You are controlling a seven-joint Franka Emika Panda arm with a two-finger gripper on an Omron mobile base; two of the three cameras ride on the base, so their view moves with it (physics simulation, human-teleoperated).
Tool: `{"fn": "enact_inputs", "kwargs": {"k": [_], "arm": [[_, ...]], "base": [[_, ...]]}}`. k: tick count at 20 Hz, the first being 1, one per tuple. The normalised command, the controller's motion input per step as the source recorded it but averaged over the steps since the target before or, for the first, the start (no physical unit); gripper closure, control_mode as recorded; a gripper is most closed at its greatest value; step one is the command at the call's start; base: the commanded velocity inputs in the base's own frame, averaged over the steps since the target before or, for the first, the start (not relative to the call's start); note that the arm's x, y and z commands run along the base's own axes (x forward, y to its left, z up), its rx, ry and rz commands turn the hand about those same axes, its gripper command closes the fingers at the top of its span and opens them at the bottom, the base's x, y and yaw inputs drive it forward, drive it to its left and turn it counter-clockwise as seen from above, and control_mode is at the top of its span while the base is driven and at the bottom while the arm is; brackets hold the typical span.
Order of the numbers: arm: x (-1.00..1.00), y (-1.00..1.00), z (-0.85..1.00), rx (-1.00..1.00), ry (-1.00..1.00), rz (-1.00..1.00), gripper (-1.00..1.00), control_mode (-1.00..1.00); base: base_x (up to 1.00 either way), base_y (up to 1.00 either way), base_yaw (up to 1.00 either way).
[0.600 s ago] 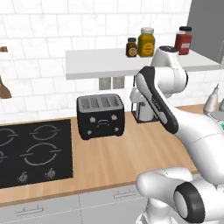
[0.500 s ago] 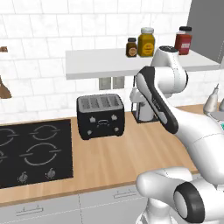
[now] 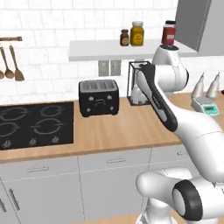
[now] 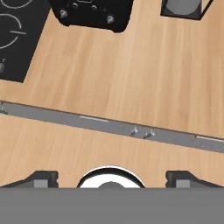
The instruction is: Take a straw from the drawer in front and place it inside the glass cup on the dining counter.
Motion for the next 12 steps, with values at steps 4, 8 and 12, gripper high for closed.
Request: {"fn": "enact_inputs", "kwargs": {"k": [4,8,12], "arm": [[0.0,0.0,0.0,0.0,0.0,0.0,-1.0,1.0],[0.0,0.0,0.0,0.0,0.0,0.0,-1.0,1.0],[0.0,0.0,0.0,0.0,0.0,0.0,-1.0,1.0]], "base": [[-0.15,-0.82,0.61],[-0.01,-0.74,0.66],[0.0,-0.74,0.65]]}}
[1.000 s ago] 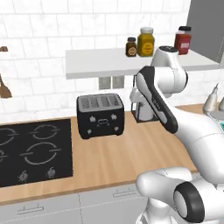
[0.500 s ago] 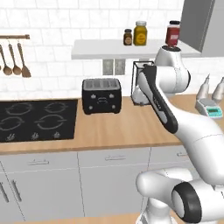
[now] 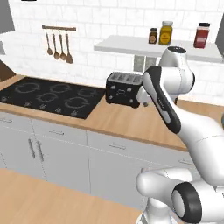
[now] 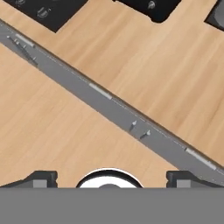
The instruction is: Take a straw from the drawer in front and place it inside the glass cup on the dining counter.
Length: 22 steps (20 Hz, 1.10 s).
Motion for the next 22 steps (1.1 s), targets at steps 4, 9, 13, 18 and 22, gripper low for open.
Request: {"fn": "enact_inputs", "kwargs": {"k": [4,9,13,18,22], "arm": [[0.0,0.0,0.0,0.0,0.0,0.0,-1.0,1.0],[0.0,0.0,0.0,0.0,0.0,0.0,-1.0,1.0],[0.0,0.0,0.0,0.0,0.0,0.0,-1.0,1.0],[0.0,0.0,0.0,0.0,0.0,0.0,-1.0,1.0],[0.0,-0.17,0.0,-0.02,-0.01,0.25,-1.0,-1.0]], "base": [[0.0,-0.71,0.67],[-0.06,-0.87,0.54],[-0.05,-0.81,0.45],[0.0,-0.59,0.35],[0.0,0.0,0.0]]}}
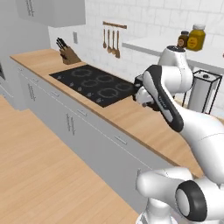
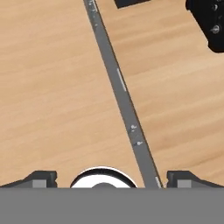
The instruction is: Take a straw from the drawer in front and place it inside the glass cup on the dining counter.
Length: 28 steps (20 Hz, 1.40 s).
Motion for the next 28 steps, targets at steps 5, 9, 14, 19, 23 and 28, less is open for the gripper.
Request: {"fn": "enact_inputs", "kwargs": {"k": [5,9,14,19,23,28], "arm": [[0.0,0.68,-0.25,-0.32,-0.09,0.07,-1.0,-1.0],[0.0,0.75,-0.4,-0.42,-0.16,0.0,-1.0,-1.0],[0.03,0.62,-0.64,-0.43,-0.15,-0.03,-1.0,-1.0],[0.2,0.37,-0.75,-0.39,-0.13,-0.1,-1.0,-1.0],[0.3,0.29,-0.71,-0.34,-0.05,-0.11,-1.0,-1.0],[0.32,0.2,-0.69,-0.33,-0.03,-0.12,-1.0,-1.0]], "base": [[0.0,0.0,0.0],[0.0,0.0,0.0],[0.0,0.0,0.0],[0.0,0.0,0.0],[0.0,0.0,0.0],[0.0,0.0,0.0]]}}
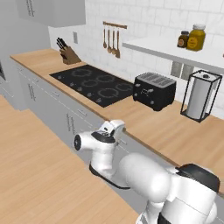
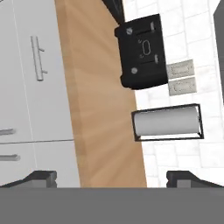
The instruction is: Take a straw from the drawer in front and place it inside the glass cup on the dining counter.
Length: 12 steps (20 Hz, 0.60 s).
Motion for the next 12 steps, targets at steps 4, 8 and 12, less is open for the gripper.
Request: {"fn": "enact_inputs", "kwargs": {"k": [4,8,12], "arm": [[0.43,0.0,-0.57,-0.29,-0.03,-0.14,-1.0,-1.0],[0.38,0.0,-0.6,-0.19,-0.02,-0.14,-1.0,-1.0],[0.34,0.0,-0.56,-0.08,-0.04,-0.12,-1.0,-1.0]], "base": [[0.0,0.0,0.0],[0.0,0.0,0.0],[0.0,0.0,0.0]]}}
